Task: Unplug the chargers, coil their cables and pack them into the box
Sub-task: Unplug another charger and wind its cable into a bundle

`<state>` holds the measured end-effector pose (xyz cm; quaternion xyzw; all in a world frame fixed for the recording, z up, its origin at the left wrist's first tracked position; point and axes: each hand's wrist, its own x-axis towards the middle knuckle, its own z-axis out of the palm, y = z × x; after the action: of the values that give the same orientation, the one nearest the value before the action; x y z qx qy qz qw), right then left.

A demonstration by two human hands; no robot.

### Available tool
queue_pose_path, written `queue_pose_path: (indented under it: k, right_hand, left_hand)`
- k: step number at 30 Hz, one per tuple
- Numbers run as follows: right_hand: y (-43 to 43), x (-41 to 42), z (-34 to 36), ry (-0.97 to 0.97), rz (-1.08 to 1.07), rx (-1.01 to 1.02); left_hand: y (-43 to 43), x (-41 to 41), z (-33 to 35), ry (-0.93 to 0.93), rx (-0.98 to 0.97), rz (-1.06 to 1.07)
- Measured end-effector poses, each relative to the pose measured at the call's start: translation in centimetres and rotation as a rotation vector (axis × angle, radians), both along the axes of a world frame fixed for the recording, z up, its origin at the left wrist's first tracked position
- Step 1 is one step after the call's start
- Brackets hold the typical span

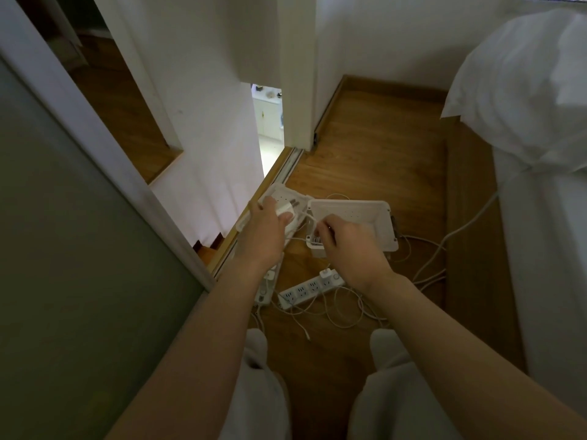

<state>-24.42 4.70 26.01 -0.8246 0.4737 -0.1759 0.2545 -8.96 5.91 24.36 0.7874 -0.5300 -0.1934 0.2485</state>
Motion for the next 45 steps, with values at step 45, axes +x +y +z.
queue_pose_path:
  k: [45]
  right_hand:
    - [-1.5, -0.7, -1.4, -0.073, -0.024, -0.21]
  left_hand:
    - [-0.4, 0.3, 0.2, 0.141, 0.037, 0.079]
